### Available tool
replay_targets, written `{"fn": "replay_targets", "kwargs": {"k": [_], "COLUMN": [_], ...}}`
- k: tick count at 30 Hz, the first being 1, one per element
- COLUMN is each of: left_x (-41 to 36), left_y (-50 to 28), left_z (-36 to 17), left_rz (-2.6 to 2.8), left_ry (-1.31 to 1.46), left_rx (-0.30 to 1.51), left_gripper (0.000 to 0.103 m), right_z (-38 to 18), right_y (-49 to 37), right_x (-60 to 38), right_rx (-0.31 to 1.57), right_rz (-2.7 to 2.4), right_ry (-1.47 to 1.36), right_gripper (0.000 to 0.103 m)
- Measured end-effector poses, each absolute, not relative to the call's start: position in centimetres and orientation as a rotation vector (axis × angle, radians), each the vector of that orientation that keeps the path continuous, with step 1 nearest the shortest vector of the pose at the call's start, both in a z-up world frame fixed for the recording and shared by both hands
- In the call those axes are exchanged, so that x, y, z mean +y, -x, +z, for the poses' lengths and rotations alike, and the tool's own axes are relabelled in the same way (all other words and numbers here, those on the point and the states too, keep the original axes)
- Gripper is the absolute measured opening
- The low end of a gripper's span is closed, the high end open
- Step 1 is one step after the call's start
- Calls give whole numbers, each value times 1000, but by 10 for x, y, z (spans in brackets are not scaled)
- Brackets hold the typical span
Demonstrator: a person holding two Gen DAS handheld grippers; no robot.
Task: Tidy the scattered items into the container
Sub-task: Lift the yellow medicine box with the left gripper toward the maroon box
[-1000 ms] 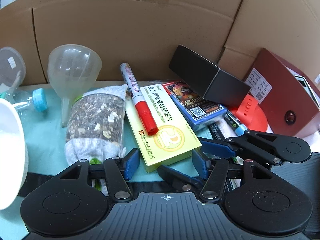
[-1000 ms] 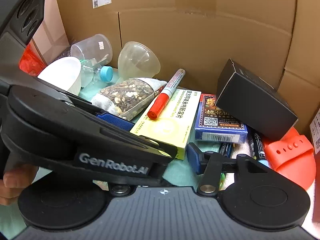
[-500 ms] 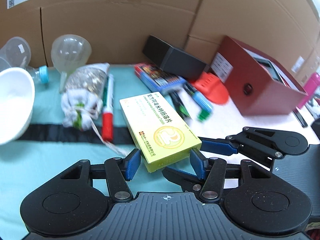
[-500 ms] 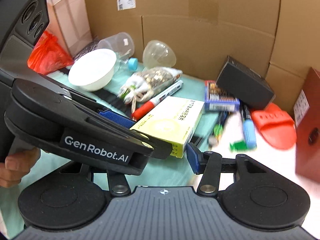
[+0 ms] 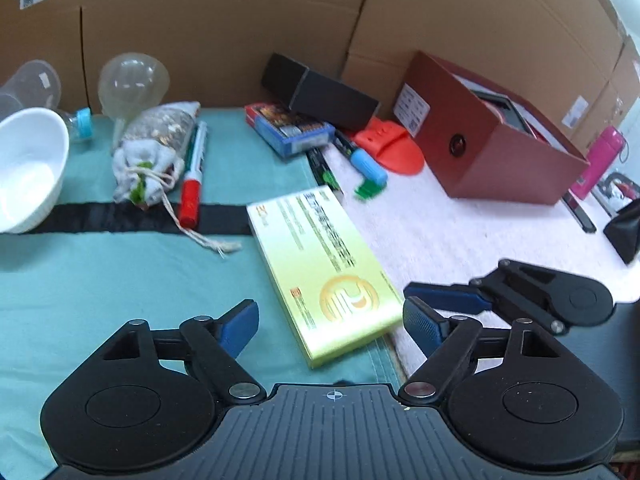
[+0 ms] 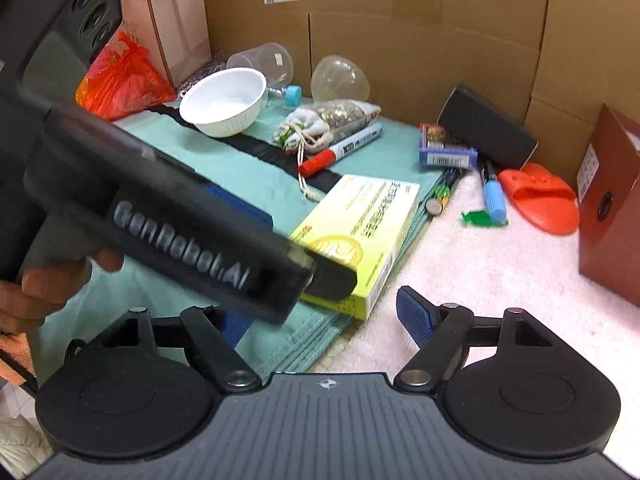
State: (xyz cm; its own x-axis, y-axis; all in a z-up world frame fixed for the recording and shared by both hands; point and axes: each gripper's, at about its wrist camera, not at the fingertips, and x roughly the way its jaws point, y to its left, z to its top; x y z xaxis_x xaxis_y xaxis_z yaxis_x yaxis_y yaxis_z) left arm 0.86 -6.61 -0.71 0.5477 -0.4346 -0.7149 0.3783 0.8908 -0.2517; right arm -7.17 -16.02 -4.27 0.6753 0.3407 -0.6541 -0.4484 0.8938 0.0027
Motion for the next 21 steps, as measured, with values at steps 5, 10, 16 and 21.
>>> {"fn": "replay_targets", "kwargs": {"k": [5, 10, 16, 21], "left_x": [-68, -66, -69, -72], "left_y": [-27, -40, -48, -45], "left_z": [-12, -23, -25, -24], "left_rz": [-494, -503, -505, -531], "left_ry": [101, 128, 141, 87], "left_rx": [893, 925, 933, 923], "left_gripper": [87, 80, 82, 79], "right_z": [-42, -47, -53, -54], "right_y": [61, 46, 37, 37], "right_x": [-155, -154, -153, -154], "right_rx": [687, 693, 710, 714], "right_rz": [447, 420, 404, 400], "right_ry": [135, 95, 61, 49], "right_gripper": [81, 81, 82, 81]}}
